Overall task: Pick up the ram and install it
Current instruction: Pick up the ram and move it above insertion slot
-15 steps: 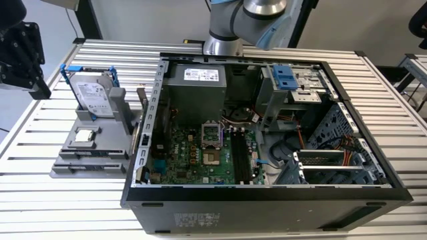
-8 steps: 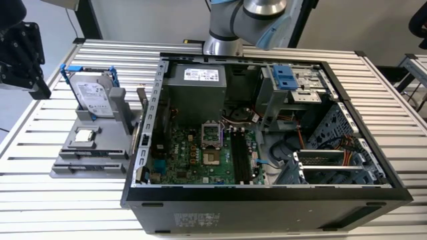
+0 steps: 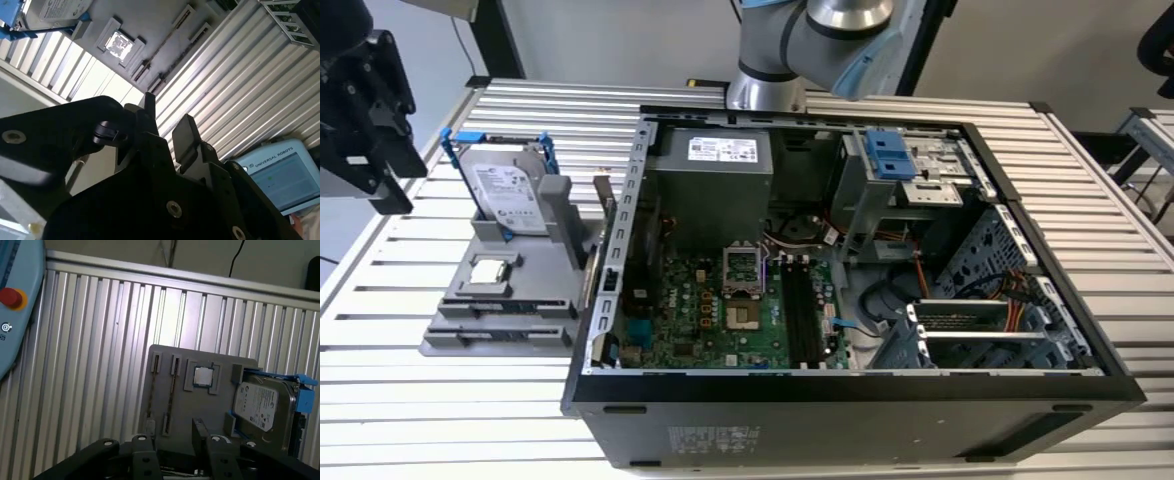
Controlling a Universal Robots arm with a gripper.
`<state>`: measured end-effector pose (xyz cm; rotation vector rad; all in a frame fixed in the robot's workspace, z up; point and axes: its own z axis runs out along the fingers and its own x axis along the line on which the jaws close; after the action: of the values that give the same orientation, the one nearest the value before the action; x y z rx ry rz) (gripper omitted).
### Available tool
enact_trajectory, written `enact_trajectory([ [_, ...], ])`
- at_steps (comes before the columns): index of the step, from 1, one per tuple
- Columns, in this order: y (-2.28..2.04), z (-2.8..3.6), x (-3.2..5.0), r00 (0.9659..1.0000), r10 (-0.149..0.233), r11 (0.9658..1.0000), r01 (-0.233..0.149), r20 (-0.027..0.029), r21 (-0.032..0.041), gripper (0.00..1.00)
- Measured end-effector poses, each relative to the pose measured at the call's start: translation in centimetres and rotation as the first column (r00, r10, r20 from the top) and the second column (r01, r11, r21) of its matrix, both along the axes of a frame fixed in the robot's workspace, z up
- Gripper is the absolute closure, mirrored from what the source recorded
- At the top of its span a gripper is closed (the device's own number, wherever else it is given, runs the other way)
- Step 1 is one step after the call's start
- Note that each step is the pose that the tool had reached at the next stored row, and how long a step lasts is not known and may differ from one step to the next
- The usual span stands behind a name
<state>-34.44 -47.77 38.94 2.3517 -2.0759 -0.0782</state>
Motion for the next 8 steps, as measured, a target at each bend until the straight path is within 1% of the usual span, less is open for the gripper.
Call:
enact_trajectory([
  [5, 0.0, -0.02, 0.0, 1.0, -0.003, 1.0, 0.003, 0.0, -0.0001, 0.0],
  [6, 0.0, -0.08, 0.0, 0.9999, -0.014, 0.9999, 0.014, 0.0, -0.0003, 0.0],
  [8, 0.0, -0.32, 0.0, 0.9988, -0.05, 0.9988, 0.05, 0.0001, -0.0004, 0.0],
])
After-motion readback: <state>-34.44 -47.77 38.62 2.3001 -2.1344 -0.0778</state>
